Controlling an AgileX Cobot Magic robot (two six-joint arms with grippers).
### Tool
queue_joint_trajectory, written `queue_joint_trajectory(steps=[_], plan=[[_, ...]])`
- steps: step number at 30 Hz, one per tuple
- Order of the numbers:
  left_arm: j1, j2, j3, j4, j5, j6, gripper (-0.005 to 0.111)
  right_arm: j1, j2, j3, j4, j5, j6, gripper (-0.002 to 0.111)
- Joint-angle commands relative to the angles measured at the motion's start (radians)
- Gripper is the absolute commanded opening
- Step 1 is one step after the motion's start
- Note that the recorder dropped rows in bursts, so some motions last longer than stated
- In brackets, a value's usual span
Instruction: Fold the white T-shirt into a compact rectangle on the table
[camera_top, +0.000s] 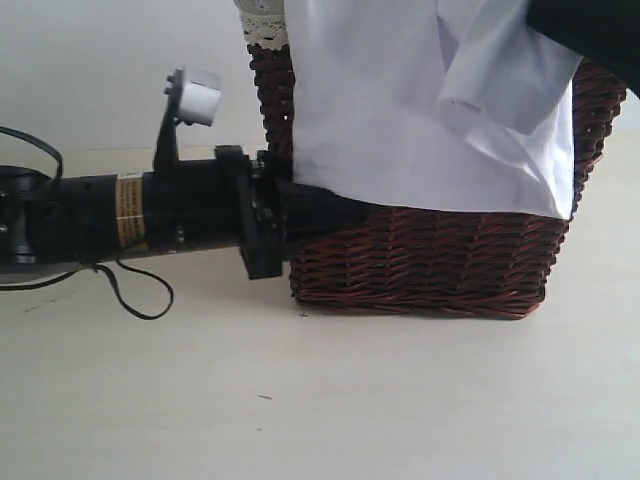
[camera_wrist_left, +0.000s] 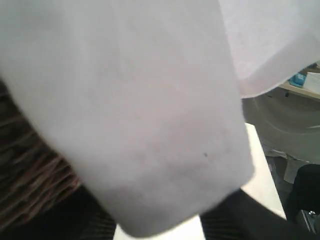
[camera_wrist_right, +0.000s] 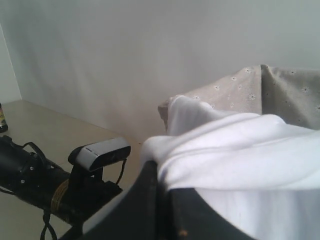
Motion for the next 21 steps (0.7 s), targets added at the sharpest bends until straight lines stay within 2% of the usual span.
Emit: queue_joint_trajectory(steps=[1,4,11,18,21], plan=[[0.101,-0.042,0.049,0.005,-0.134,-0.015,0.046,0.002,-0.008,-0.004,-0.005,-0.004,0.006,0.0],[0.123,-0.052,0.051,0.001,-0.134,-0.015,0.046,0.002,-0.008,-0.004,-0.005,-0.004,0.006,0.0],[0.119,-0.09,0.051,0.162,-0.134,-0.074,0.046,0.002,-0.008,-0.004,-0.008,-0.004,0.007,0.0],[0.119,-0.15,0.051,0.124,-0.134,-0.076,0.046,0.002,-0.008,-0.004,-0.019,-0.006,0.007,0.0],[0.122,-0.185,0.051,0.196,-0.134,-0.099,0.046,0.002,-0.008,-0.004,-0.028,-0.006,0.008,0.0]])
